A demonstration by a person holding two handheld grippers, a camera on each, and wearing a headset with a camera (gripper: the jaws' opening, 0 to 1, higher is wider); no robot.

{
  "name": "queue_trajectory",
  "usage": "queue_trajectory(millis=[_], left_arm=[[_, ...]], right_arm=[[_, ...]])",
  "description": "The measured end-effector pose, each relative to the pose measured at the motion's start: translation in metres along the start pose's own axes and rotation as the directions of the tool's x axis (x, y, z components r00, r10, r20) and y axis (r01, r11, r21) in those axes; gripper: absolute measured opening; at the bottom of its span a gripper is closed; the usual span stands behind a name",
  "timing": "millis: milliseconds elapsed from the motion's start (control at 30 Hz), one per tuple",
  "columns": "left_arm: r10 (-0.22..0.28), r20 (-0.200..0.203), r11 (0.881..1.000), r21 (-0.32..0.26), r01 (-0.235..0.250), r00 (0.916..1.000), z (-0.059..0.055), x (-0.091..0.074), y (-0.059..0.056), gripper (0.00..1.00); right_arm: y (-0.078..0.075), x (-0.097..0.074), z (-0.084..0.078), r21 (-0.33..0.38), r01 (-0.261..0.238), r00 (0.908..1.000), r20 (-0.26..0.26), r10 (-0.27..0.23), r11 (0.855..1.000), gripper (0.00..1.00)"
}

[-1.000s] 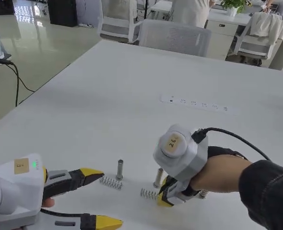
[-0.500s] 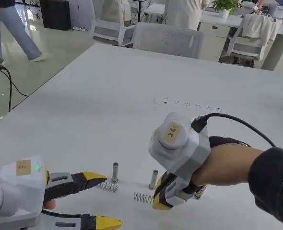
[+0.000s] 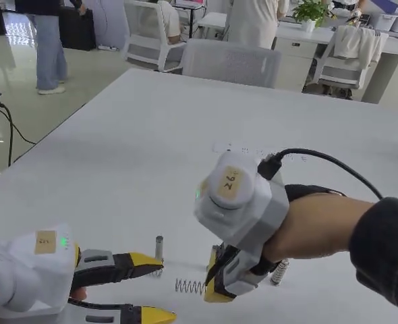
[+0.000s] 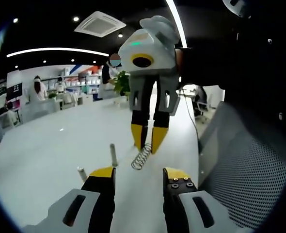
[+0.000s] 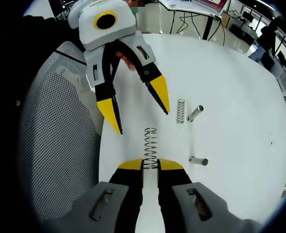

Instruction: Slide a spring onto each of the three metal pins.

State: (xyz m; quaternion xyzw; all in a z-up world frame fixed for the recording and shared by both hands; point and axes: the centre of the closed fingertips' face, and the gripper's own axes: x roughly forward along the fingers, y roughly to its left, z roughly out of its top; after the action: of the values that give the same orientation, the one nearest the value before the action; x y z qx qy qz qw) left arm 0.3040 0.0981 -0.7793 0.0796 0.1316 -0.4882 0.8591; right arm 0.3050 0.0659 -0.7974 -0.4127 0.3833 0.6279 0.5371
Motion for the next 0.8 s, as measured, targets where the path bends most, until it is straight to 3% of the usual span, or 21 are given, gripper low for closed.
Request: queue_trajectory(millis=[533, 800], left_arm=[[-0.055, 0.000, 0.997, 0.056, 0.055, 0.9985, 0.001, 0.006, -0.011, 0.11], [-0.059, -0.003, 0.995, 0.082, 0.059, 0.9982, 0.001, 0.007, -0.012, 0.04]], right_arm=[[0.010, -0.001, 0.005, -0.040, -0.026, 0.9994, -0.022, 0.025, 0.999, 0.08], [0.013, 0.000, 0.004, -0.047, -0.034, 0.9989, -0.035, 0.032, 0.998, 0.08]])
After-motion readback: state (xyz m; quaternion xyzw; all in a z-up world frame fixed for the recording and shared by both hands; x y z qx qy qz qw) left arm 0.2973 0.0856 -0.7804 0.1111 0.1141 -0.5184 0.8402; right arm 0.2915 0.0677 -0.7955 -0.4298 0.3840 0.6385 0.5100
